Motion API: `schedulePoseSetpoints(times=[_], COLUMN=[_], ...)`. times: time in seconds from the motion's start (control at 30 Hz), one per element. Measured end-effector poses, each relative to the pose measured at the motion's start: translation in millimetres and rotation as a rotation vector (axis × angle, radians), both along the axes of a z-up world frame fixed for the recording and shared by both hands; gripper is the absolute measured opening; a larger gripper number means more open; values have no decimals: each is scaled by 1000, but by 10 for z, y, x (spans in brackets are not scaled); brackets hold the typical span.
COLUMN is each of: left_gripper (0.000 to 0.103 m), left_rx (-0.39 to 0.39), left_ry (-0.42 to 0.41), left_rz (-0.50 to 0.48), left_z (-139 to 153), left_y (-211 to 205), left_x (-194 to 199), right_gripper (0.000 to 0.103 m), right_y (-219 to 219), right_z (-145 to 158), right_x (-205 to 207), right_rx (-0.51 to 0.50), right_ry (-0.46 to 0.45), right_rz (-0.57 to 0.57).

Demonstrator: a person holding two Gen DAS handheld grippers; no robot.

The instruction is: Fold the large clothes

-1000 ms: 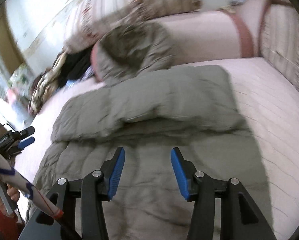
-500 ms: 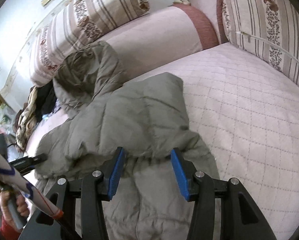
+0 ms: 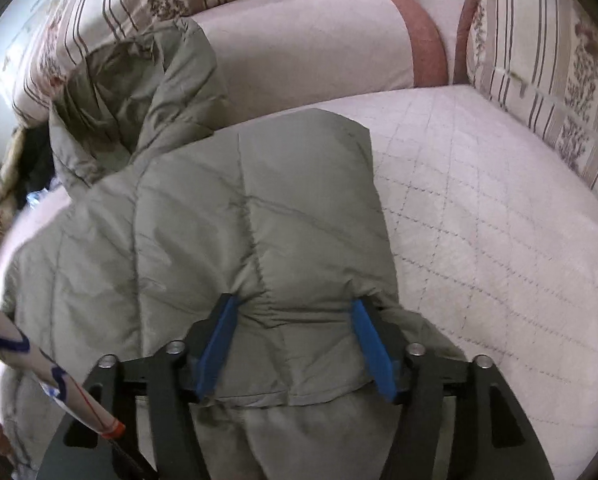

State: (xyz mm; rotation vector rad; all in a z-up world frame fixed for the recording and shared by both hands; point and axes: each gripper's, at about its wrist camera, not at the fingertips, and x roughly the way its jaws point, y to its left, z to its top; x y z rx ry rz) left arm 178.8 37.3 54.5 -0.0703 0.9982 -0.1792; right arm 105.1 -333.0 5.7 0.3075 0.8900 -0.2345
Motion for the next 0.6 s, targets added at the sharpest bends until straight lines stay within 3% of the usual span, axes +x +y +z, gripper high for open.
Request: schedulePoseSetpoints(times=[0.1, 0.2, 0.4, 0.6], left_gripper=[42, 42, 63, 67], left_rx=[72, 83, 177, 154], left_ry=[-41, -81, -199, -144], left_rz=[9, 5, 55, 92], left_z=[123, 312, 662, 529], left_y=[-43, 6, 327, 714], left_x=[-120, -317, -990, -1580], right_gripper=[70, 70, 70, 70], right_y=[-30, -33, -22, -29], right_z=[38, 219, 565, 520], right_x=[-56, -177, -708, -1296], right_rx=[4, -14, -32, -5], right_ry=[-24, -50, -95, -9], right_rz=[-9, -24, -30, -37])
